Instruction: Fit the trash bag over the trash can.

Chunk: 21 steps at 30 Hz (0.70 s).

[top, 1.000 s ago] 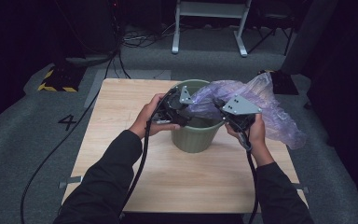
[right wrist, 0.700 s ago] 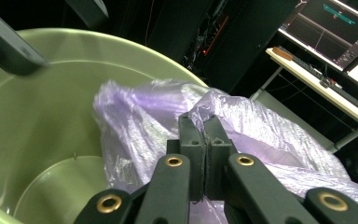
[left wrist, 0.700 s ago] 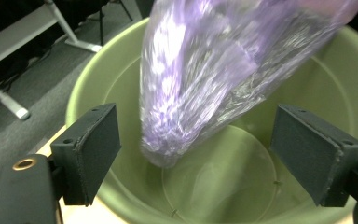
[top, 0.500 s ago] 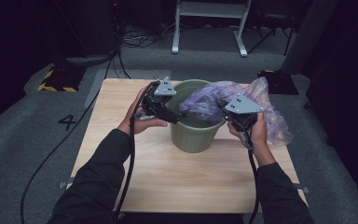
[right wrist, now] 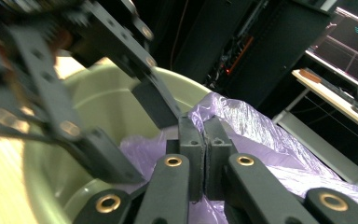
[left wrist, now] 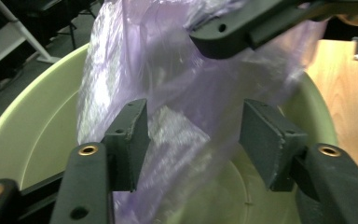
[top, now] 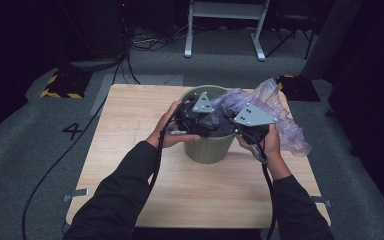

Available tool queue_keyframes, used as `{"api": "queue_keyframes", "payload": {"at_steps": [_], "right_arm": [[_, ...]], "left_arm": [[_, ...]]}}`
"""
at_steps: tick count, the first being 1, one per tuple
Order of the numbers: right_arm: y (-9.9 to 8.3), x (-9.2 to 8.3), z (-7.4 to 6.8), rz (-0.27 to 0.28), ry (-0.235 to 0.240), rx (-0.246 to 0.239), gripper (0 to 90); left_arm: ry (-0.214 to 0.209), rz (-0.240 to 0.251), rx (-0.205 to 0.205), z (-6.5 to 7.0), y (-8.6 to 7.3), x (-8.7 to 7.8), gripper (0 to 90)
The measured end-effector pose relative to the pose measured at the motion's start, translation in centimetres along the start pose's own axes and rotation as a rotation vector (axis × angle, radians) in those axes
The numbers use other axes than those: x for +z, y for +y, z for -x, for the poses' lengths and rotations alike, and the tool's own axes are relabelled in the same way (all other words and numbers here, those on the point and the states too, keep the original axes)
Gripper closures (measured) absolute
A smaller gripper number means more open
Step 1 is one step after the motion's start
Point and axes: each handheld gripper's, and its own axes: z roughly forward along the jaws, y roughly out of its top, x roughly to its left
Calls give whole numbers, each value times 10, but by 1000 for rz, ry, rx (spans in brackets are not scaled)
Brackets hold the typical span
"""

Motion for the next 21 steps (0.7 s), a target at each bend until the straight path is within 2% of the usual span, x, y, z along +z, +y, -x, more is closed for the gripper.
{"api": "queue_keyframes", "payload": {"at_steps": [2, 4, 6, 10, 14, 19, 21], "right_arm": [[2, -1, -2, 11, 12, 4, 894], [3, -2, -3, 20, 21, 9, 890], [4, -3, -4, 30, 31, 18, 882], [3, -4, -5, 39, 43, 38, 850], [-1, -8, -3, 47, 32, 71, 747], [-4, -16, -1, 22, 35, 92, 484], [-6, -20, -2, 13, 43, 95, 436]], "left_arm": [[-7, 8, 0, 1, 0, 2, 462], [5, 2, 12, 2, 0, 3, 562], [1, 4, 21, 2, -1, 4, 711], [6, 13, 21, 2, -2, 6, 879], [29, 7, 12, -1, -5, 5, 898], [43, 17, -7, -7, -11, 1, 899], [49, 16, -7, -9, -11, -1, 899]]}}
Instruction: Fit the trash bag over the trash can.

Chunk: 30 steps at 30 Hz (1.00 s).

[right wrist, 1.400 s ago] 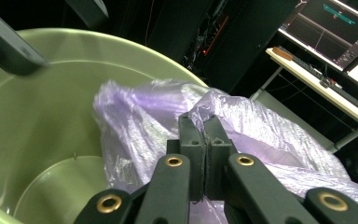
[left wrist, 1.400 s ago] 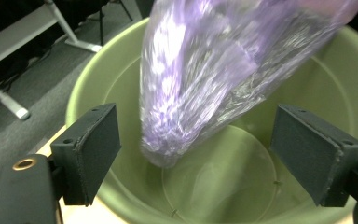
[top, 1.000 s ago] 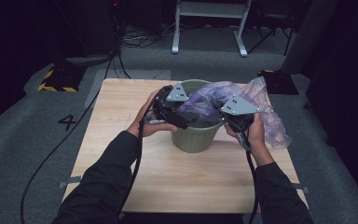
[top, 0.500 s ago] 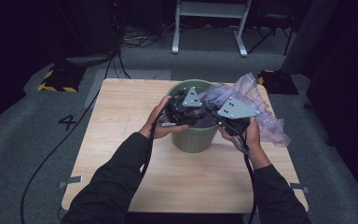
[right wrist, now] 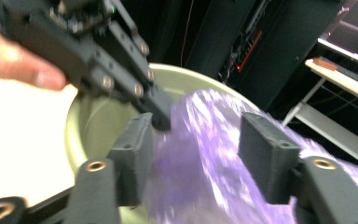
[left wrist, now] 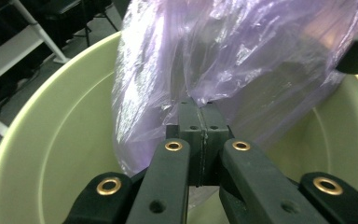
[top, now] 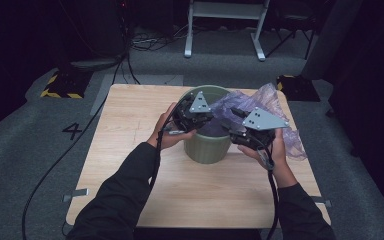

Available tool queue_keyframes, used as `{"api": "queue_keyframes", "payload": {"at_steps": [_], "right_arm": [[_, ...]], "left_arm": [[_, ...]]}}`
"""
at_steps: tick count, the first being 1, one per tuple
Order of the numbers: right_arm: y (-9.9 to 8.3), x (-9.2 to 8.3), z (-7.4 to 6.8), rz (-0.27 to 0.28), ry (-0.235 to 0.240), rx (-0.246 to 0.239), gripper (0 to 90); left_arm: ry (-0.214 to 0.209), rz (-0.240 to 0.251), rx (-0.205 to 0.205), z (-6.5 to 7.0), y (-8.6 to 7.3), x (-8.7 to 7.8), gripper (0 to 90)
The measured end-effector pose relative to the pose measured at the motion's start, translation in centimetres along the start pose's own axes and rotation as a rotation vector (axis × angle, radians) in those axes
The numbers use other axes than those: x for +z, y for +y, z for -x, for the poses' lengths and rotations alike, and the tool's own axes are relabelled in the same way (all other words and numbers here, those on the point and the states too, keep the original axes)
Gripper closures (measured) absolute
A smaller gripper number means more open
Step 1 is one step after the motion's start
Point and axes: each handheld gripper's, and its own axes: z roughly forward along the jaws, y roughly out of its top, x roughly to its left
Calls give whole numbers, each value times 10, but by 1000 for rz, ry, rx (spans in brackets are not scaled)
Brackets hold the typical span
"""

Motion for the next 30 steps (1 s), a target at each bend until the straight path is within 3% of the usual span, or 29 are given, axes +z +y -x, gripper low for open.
{"api": "queue_keyframes", "payload": {"at_steps": [2, 8, 14, 18, 21, 23, 27, 29, 30], "right_arm": [[-3, -5, 0, -26, -11, -8, 378], [-15, -21, 1, -63, -19, -3, 326], [-26, -37, 0, -94, -77, -30, 277], [-36, -45, 2, -122, -126, -41, 299], [-43, -47, 8, -136, -144, -28, 409], [-47, -48, 12, -138, -146, -20, 567], [-51, -49, 18, -111, -134, -11, 778], [-51, -49, 19, -93, -122, -7, 844], [-50, -49, 19, -88, -122, -10, 863]], "left_arm": [[5, -5, 0, -1, -1, -1, 899], [18, -12, -7, -7, -4, -4, 899], [33, -18, -22, -14, -9, -9, 899], [38, -18, -36, -18, -13, -12, 900], [37, -17, -39, -21, -16, -13, 899], [37, -16, -43, -21, -18, -14, 899], [39, -14, -46, -23, -21, -16, 899], [28, 12, -64, -24, -22, -18, 894], [26, 27, -73, -24, -22, -19, 823]]}}
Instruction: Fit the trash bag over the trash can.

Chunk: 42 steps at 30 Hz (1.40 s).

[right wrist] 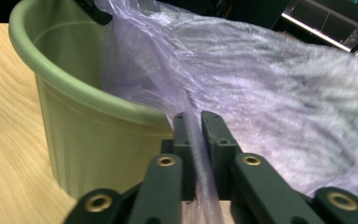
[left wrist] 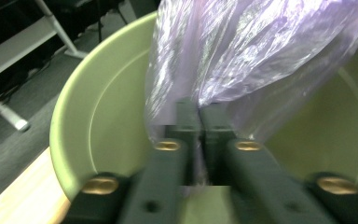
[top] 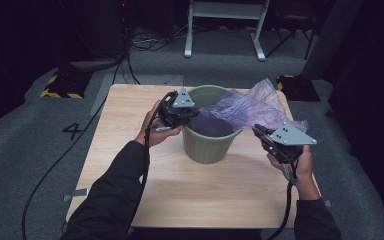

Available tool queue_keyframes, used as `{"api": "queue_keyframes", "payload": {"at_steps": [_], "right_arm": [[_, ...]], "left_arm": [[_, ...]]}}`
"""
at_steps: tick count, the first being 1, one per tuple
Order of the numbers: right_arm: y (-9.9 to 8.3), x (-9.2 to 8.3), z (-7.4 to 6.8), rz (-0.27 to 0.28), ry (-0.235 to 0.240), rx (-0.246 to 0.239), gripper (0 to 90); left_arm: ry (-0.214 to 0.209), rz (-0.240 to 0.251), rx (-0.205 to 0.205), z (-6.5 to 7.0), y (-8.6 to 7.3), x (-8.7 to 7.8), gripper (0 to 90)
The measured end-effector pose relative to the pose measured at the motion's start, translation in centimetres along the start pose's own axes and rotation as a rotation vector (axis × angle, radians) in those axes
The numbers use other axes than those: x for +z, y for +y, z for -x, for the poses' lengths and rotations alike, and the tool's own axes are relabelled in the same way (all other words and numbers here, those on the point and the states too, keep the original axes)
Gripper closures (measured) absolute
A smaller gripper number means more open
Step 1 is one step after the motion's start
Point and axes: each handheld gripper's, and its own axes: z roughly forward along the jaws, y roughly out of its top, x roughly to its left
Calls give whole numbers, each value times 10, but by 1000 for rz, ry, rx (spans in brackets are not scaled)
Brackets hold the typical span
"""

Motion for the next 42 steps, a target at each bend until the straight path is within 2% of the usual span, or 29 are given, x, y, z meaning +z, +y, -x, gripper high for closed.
{"api": "queue_keyframes", "payload": {"at_steps": [2, 4, 6, 8, 11, 13, 15, 16, 17, 19, 20, 23, 25, 27, 30, 32, 36, 42], "right_arm": [[4, 0, -1, 17, -4, -9, 879], [9, 0, -3, 28, -3, -21, 884], [17, 1, -6, 38, 4, -40, 889], [22, 3, -9, 38, 9, -61, 889], [29, 8, -14, 37, 26, -85, 889], [34, 12, -18, 35, 44, -101, 890], [38, 13, -22, 38, 54, -111, 889], [40, 14, -24, 42, 60, -118, 889], [42, 14, -26, 46, 65, -121, 887], [45, 15, -29, 56, 76, -124, 882], [46, 16, -30, 59, 82, -123, 875], [47, 17, -33, 62, 85, -122, 856], [46, 17, -33, 61, 90, -112, 801], [45, 15, -33, 66, 80, -92, 694], [43, 12, -30, 64, 72, -44, 460], [42, 8, -28, 52, 68, -30, 361], [39, -1, -25, 44, 51, -16, 294], [27, -15, -19, 51, 34, 21, 275]], "left_arm": [[6, 30, -17, 2, 3, -2, 624], [-27, 67, -25, 7, 6, -5, 488], [-37, 91, -33, 14, 10, -7, 326], [-76, 110, -20, 21, 15, -8, 265], [-96, 102, 7, 31, 21, -4, 241], [-94, 98, 22, 38, 25, 0, 242], [-84, 88, 40, 43, 28, 3, 275], [-64, 79, 50, 45, 29, 5, 334], [-53, 72, 65, 47, 29, 6, 408], [-63, 62, 94, 48, 29, 7, 580], [-55, 61, 99, 49, 28, 8, 655], [-34, 74, 91, 48, 26, 7, 814], [-19, 77, 83, 46, 24, 6, 872], [-9, 72, 80, 44, 22, 5, 883], [9, 60, 71, 38, 17, 2, 883], [24, 52, 70, 35, 14, 0, 884], [42, 37, 64, 28, 5, -5, 883], [56, 34, 39, 18, -5, -9, 881]]}}
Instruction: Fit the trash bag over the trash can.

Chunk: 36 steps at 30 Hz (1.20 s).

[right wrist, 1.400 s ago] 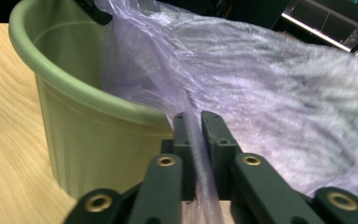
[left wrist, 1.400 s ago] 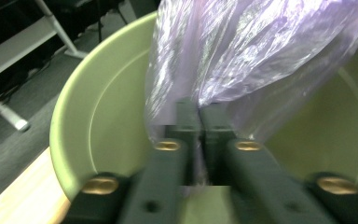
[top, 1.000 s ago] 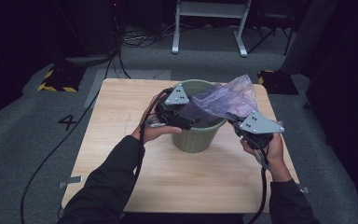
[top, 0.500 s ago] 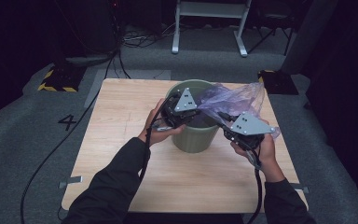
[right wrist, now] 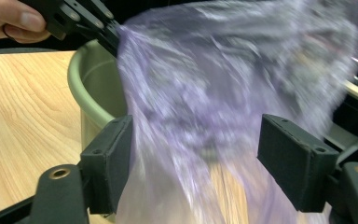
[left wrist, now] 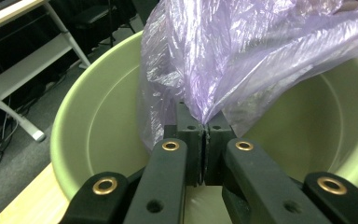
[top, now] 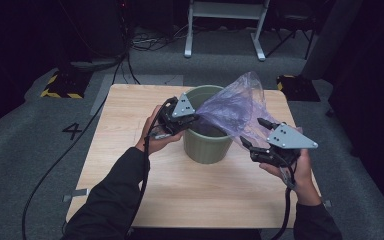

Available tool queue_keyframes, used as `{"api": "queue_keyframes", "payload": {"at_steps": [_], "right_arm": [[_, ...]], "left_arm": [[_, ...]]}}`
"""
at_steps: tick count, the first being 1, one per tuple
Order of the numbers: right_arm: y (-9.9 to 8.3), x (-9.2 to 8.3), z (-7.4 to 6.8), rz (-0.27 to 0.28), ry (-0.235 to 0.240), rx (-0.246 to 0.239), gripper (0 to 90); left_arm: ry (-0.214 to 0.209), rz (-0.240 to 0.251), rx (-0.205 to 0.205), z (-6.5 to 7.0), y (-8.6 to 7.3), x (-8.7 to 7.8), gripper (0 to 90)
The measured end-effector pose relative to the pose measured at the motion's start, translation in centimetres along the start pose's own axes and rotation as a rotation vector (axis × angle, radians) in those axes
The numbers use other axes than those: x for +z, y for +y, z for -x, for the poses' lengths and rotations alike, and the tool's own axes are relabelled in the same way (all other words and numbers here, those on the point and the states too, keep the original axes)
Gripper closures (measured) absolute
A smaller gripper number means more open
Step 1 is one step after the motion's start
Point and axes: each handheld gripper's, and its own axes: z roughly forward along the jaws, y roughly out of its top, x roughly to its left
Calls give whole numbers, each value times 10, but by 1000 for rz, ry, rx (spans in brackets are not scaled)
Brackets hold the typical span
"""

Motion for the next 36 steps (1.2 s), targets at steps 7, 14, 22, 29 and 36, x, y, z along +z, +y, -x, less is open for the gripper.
{"api": "queue_keyframes", "payload": {"at_steps": [7, 14, 22, 29, 36], "right_arm": [[-16, -14, 8, -11, -19, 58, 255], [-29, -12, 11, -31, 58, 75, 495], [-30, -3, 4, -8, 117, 38, 851], [-20, 0, -3, 31, 106, 13, 885], [-9, 3, -7, 47, 114, -13, 885]], "left_arm": [[21, -7, -17, -9, -6, -2, 880], [32, -11, -49, -15, -10, 1, 875], [29, 12, -74, -17, -11, -4, 631], [-47, 61, -92, -6, -4, -11, 248], [-64, 65, -10, 17, 12, -11, 262]]}}
